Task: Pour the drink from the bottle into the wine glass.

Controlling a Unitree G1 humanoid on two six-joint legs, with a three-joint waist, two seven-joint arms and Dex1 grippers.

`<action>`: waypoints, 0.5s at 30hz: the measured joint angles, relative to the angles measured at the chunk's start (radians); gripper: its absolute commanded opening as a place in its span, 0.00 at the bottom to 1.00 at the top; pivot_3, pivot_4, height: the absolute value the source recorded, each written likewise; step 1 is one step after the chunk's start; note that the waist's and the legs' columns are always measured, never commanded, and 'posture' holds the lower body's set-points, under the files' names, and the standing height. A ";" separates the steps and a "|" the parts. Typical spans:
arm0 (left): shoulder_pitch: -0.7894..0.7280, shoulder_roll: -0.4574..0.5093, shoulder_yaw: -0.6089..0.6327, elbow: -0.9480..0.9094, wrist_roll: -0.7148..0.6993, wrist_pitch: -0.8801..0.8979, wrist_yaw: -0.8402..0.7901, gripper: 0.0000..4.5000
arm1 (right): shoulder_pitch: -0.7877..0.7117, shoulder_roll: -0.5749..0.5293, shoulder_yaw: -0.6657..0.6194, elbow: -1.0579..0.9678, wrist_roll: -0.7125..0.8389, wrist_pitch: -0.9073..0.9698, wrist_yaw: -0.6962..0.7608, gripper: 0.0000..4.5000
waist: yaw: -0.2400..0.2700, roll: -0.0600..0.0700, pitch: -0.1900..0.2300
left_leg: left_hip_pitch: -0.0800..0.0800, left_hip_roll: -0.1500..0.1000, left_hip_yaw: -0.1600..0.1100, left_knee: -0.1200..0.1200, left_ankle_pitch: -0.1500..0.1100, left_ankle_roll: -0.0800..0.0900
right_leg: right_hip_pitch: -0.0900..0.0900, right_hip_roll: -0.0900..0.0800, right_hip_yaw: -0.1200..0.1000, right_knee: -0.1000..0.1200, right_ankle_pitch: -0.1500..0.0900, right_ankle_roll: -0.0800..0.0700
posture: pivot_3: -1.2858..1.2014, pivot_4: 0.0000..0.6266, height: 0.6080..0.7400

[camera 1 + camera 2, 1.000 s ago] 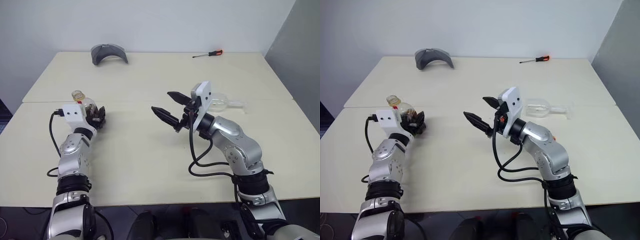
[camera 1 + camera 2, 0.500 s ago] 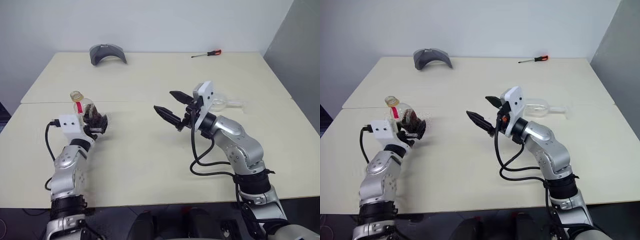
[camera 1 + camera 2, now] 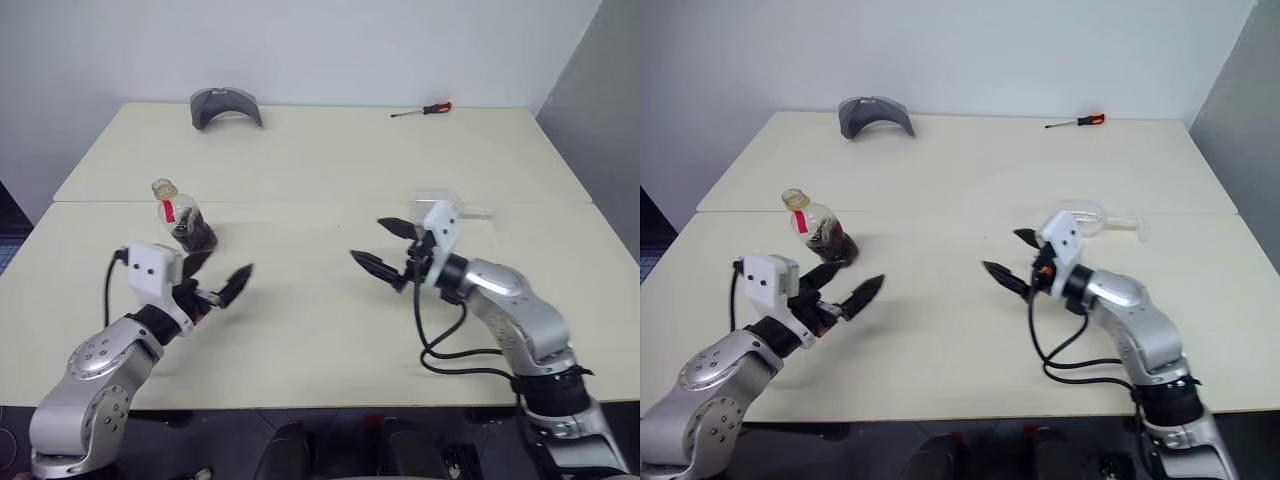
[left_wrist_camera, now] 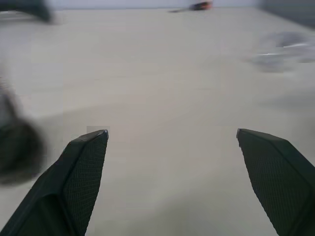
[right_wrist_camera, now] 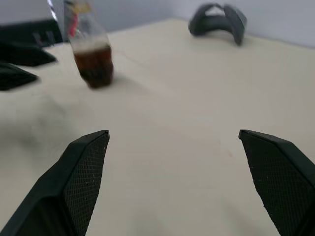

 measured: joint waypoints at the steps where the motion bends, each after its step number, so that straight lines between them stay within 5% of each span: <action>1: -0.007 0.024 -0.019 -0.026 -0.023 0.014 -0.033 0.99 | 0.012 -0.032 -0.020 0.009 -0.012 -0.011 0.014 1.00 | -0.002 0.000 0.000 | 0.001 0.000 0.000 0.000 0.000 0.000 | 0.000 0.000 0.000 0.000 0.000 0.000 | 0.52 0.24 1.00; 7: -0.082 0.076 -0.091 -0.057 -0.105 0.059 -0.134 0.99 | 0.015 -0.138 -0.063 0.097 -0.087 -0.098 0.046 1.00 | -0.010 0.001 0.000 | 0.002 0.001 0.002 -0.002 0.000 0.000 | 0.000 0.002 0.002 0.000 0.000 0.000 | 0.52 0.24 1.00; 15: -0.264 0.078 -0.228 0.087 -0.050 0.010 -0.271 0.99 | -0.183 -0.264 0.031 0.568 -0.503 -0.508 -0.097 1.00 | -0.007 0.001 0.000 | 0.002 0.001 0.006 -0.001 0.002 -0.003 | 0.000 0.002 0.006 -0.001 0.000 0.000 | 0.52 0.24 1.00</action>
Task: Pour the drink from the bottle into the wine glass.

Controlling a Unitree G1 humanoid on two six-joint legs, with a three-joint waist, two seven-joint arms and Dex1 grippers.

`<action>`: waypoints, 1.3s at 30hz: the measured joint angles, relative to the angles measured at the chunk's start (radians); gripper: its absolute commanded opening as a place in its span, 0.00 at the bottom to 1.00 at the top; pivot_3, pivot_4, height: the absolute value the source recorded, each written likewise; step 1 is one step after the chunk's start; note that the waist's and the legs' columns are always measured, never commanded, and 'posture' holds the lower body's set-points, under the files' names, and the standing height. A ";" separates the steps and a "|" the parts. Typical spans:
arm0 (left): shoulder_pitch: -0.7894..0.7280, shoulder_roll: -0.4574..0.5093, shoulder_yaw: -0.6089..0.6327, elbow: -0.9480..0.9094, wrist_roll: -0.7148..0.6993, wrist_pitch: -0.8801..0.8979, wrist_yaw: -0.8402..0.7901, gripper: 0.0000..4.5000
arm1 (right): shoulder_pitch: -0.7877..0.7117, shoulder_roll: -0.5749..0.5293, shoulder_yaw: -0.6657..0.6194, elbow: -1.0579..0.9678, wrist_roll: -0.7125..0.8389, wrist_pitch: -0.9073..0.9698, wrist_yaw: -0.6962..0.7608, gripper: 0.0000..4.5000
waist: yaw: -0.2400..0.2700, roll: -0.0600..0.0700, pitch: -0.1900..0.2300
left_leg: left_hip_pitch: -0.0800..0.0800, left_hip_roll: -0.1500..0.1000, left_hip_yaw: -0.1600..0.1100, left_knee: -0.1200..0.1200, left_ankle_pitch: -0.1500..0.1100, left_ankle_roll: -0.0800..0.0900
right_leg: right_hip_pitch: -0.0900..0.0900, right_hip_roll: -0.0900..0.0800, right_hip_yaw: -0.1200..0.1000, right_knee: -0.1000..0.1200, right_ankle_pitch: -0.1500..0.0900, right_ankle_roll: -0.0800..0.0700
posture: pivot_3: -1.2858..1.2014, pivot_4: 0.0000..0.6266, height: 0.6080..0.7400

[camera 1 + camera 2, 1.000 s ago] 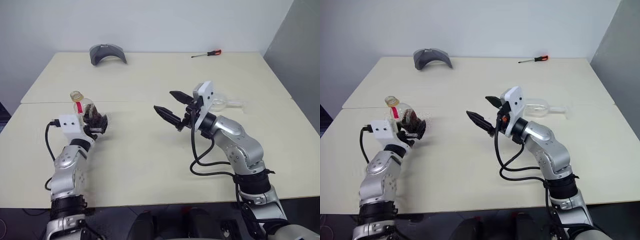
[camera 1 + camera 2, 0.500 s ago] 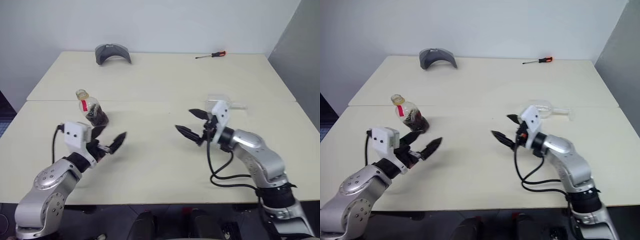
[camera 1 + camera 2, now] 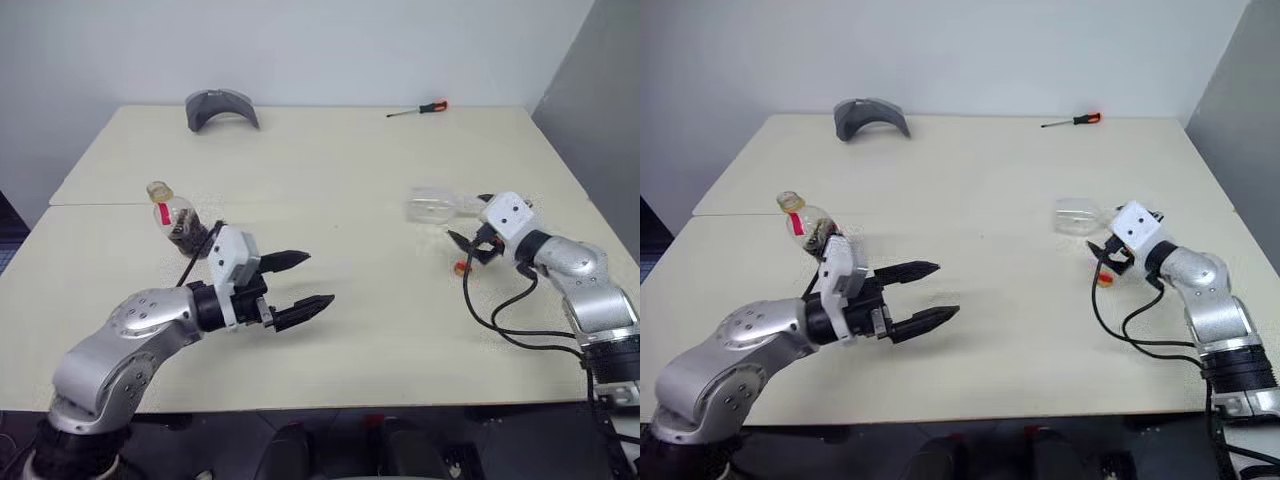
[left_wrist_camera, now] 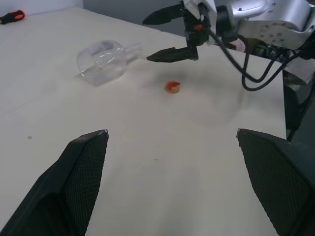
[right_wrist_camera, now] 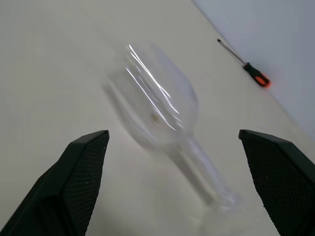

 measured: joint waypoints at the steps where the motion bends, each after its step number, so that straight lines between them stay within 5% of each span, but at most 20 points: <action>1: -0.003 -0.001 -0.009 0.002 0.000 0.000 -0.012 0.99 | -0.011 -0.002 0.012 0.038 -0.032 -0.037 -0.013 1.00 | -0.002 0.000 0.000 | 0.000 0.000 0.001 0.000 0.000 0.000 | 0.000 0.000 0.001 0.000 0.000 0.000 | 0.52 0.24 1.00; 13: -0.071 -0.034 -0.048 0.071 0.037 -0.023 -0.062 0.99 | -0.189 -0.003 0.105 0.386 -0.262 -0.278 -0.140 1.00 | -0.002 0.000 0.000 | 0.000 0.000 0.003 0.001 0.000 0.000 | 0.000 0.000 0.003 0.000 0.000 0.000 | 0.52 0.24 1.00; 39: -0.084 -0.042 -0.046 0.108 0.086 -0.045 -0.082 0.99 | -0.419 0.113 0.231 0.800 -0.437 -0.359 -0.313 1.00 | -0.004 0.000 0.000 | 0.001 0.000 0.004 0.001 0.000 0.000 | -0.001 -0.001 0.003 0.001 0.000 0.000 | 0.52 0.24 1.00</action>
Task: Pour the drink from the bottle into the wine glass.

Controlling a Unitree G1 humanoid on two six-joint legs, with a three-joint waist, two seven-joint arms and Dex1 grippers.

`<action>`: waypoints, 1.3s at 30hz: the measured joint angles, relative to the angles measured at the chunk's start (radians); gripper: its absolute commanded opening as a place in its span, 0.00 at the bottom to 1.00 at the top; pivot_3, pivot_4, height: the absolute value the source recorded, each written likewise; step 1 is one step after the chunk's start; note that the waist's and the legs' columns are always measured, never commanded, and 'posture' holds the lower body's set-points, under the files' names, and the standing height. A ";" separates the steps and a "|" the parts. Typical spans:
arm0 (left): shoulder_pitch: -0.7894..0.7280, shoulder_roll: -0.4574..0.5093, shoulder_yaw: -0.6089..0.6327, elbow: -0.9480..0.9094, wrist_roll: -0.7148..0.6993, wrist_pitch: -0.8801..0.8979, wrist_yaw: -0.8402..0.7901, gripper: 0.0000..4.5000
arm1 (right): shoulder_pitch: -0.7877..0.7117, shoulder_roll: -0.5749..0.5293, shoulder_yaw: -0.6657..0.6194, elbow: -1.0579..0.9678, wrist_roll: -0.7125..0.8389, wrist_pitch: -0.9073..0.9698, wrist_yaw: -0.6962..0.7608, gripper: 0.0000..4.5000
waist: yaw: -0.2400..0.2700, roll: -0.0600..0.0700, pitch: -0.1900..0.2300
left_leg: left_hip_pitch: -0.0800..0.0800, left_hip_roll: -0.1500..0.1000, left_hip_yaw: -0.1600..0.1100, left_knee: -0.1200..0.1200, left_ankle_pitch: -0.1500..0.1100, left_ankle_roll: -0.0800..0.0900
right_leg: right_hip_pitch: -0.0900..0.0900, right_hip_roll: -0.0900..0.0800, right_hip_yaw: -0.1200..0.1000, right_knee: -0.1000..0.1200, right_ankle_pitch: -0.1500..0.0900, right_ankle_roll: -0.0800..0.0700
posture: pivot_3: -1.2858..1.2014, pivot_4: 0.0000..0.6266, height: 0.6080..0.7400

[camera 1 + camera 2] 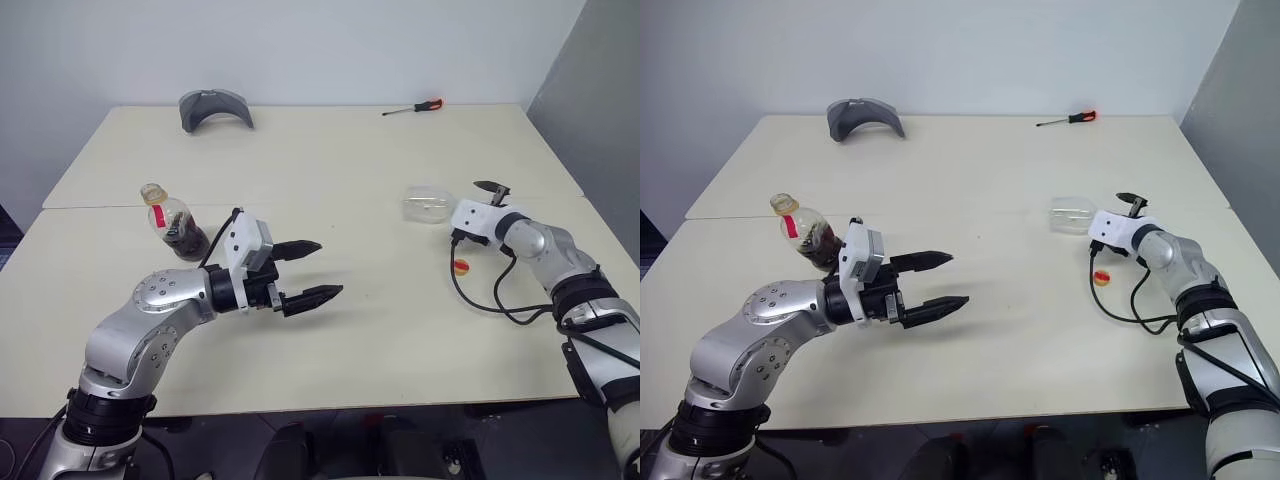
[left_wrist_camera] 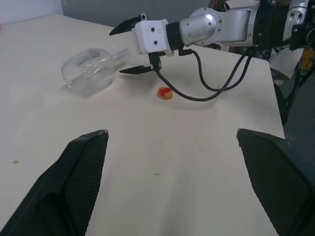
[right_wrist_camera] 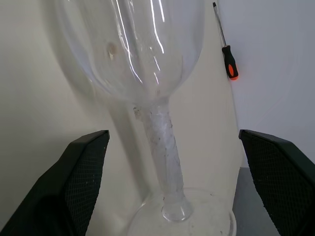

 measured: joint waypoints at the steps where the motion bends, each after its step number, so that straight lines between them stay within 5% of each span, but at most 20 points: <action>1: -0.001 0.000 0.000 0.001 0.002 0.000 0.000 0.99 | -0.010 0.003 0.008 0.013 -0.010 0.000 -0.011 1.00 | 0.000 0.000 0.000 | 0.000 0.000 0.000 0.000 0.000 0.000 | 0.000 0.000 0.000 0.000 0.000 0.000 | 0.52 0.24 1.00; 17: -0.033 0.008 0.001 0.021 0.009 0.000 -0.001 0.99 | -0.087 0.046 0.069 0.154 -0.070 0.054 -0.100 1.00 | -0.005 0.000 0.000 | 0.000 0.000 0.000 0.000 0.000 0.000 | 0.000 0.000 0.000 0.000 0.000 0.000 | 0.52 0.24 1.00; 30: -0.033 0.008 0.002 0.021 0.008 0.002 0.002 1.00 | -0.094 0.055 0.073 0.173 -0.062 0.045 -0.097 0.05 | -0.007 0.000 0.000 | 0.000 0.000 0.000 0.000 0.000 0.000 | 0.000 0.000 0.000 0.000 0.000 0.000 | 0.52 0.24 1.00; 39: -0.032 0.008 0.004 0.020 0.007 0.003 0.003 1.00 | -0.104 0.063 0.074 0.174 -0.069 0.048 -0.129 0.02 | -0.009 0.000 0.000 | 0.000 0.000 0.000 0.000 0.000 0.000 | -0.001 0.000 0.000 0.001 0.000 0.000 | 0.52 0.24 1.00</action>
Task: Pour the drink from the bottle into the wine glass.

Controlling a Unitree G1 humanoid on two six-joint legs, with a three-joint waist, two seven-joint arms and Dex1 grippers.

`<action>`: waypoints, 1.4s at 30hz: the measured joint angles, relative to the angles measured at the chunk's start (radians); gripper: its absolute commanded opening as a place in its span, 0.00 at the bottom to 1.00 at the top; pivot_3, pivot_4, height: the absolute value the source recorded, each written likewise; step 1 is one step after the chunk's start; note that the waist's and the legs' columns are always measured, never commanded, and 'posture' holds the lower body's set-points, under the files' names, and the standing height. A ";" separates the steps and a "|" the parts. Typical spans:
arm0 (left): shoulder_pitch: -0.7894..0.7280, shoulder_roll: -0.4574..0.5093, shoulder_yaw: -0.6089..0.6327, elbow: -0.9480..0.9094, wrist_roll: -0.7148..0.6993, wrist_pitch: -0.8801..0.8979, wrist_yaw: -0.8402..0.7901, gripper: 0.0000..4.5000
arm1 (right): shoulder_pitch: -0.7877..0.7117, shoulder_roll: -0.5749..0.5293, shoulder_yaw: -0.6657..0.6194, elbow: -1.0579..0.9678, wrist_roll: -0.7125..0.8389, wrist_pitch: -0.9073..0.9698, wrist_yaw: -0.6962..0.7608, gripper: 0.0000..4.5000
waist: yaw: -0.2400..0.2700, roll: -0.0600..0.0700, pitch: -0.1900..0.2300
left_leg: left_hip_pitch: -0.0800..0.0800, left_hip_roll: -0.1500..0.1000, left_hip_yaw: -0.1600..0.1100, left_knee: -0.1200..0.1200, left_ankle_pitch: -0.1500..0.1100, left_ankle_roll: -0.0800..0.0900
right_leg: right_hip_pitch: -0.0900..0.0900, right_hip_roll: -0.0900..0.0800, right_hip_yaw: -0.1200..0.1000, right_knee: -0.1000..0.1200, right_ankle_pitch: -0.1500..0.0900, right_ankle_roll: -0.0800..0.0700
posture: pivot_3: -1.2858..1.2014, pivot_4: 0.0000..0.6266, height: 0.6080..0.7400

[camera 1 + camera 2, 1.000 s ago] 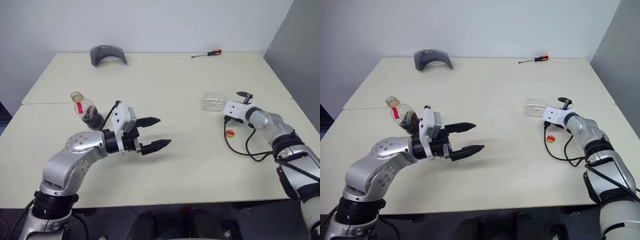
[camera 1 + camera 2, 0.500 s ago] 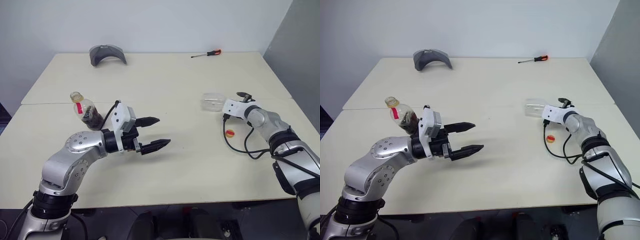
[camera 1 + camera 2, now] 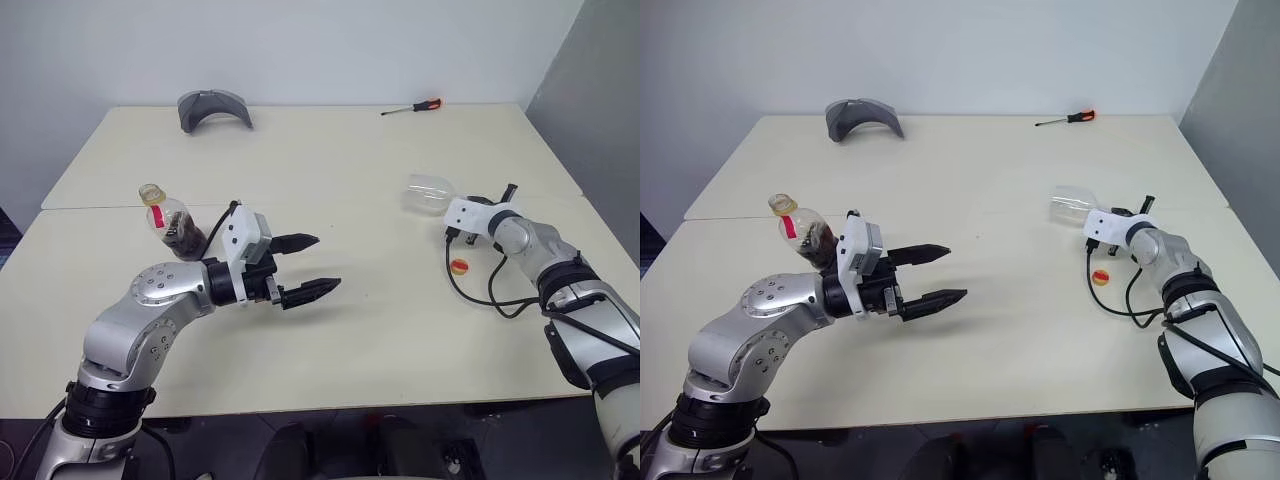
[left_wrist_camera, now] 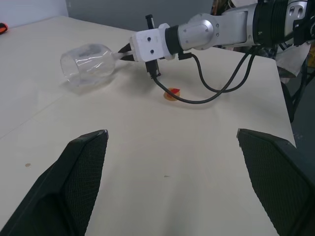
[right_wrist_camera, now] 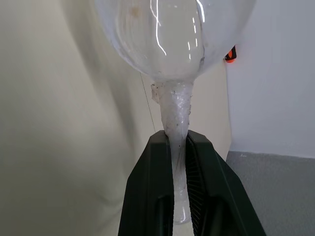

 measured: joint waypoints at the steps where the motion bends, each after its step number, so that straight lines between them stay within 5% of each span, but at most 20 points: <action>1: 0.004 0.000 0.004 -0.002 -0.002 0.002 0.003 1.00 | -0.006 0.006 -0.002 0.000 0.002 -0.002 -0.008 0.02 | -0.001 0.000 0.000 | 0.000 0.000 0.000 0.000 0.000 0.000 | 0.000 0.000 0.000 0.000 0.000 0.000 | 0.52 0.24 1.00; 8: 0.144 0.004 0.093 -0.104 -0.064 0.073 0.076 1.00 | -0.055 0.124 -0.145 -0.046 0.167 -0.091 0.011 0.02 | -0.030 0.000 0.000 | 0.000 0.001 0.000 -0.001 0.000 0.000 | 0.000 0.000 0.000 0.000 0.000 0.000 | 0.52 0.24 1.00; 13: 0.407 -0.062 0.263 -0.222 -0.035 0.113 0.292 1.00 | -0.032 0.441 -0.417 -0.207 0.598 0.061 0.273 0.02 | -0.052 0.000 0.000 | 0.005 0.003 -0.001 -0.002 0.000 0.000 | 0.000 0.001 0.000 0.002 0.000 0.000 | 0.52 0.24 1.00; 16: 0.525 -0.157 0.355 -0.314 -0.022 0.114 0.439 1.00 | -0.014 0.563 -0.459 -0.296 0.733 0.166 0.360 0.02 | -0.031 0.001 0.000 | 0.002 0.004 -0.002 -0.003 -0.001 0.000 | 0.000 0.000 -0.004 0.000 0.000 0.000 | 0.52 0.24 1.00; 20: 0.719 -0.237 0.410 -0.457 -0.020 0.106 0.528 1.00 | 0.032 0.618 -0.459 -0.318 0.758 0.188 0.393 0.02 | 0.015 -0.001 -0.001 | 0.000 -0.001 -0.002 0.001 -0.002 0.003 | 0.002 -0.003 -0.003 -0.002 0.002 0.002 | 0.52 0.24 1.00; 26: 0.950 -0.340 0.406 -0.606 0.013 0.036 0.601 1.00 | 0.059 0.706 -0.464 -0.222 0.757 0.159 0.347 0.02 | 0.018 -0.001 -0.001 | 0.000 0.000 -0.002 0.000 -0.002 0.004 | 0.000 -0.002 -0.004 -0.001 0.002 0.000 | 0.52 0.24 1.00; 35: 0.873 -0.331 0.374 -0.609 0.029 0.005 0.661 1.00 | 0.094 0.703 -0.424 -0.163 0.686 0.077 0.251 0.02 | 0.010 0.000 -0.002 | 0.002 0.001 -0.001 -0.001 -0.001 0.001 | 0.001 -0.001 -0.003 -0.001 0.002 0.000 | 0.52 0.24 1.00; 42: 0.843 -0.306 0.368 -0.602 0.031 0.005 0.664 1.00 | 0.218 0.646 -0.356 -0.375 0.655 0.226 0.307 0.02 | 0.011 0.000 -0.007 | 0.018 0.001 -0.002 -0.005 -0.003 0.005 | 0.018 -0.001 -0.004 -0.005 0.001 -0.001 | 0.52 0.24 1.00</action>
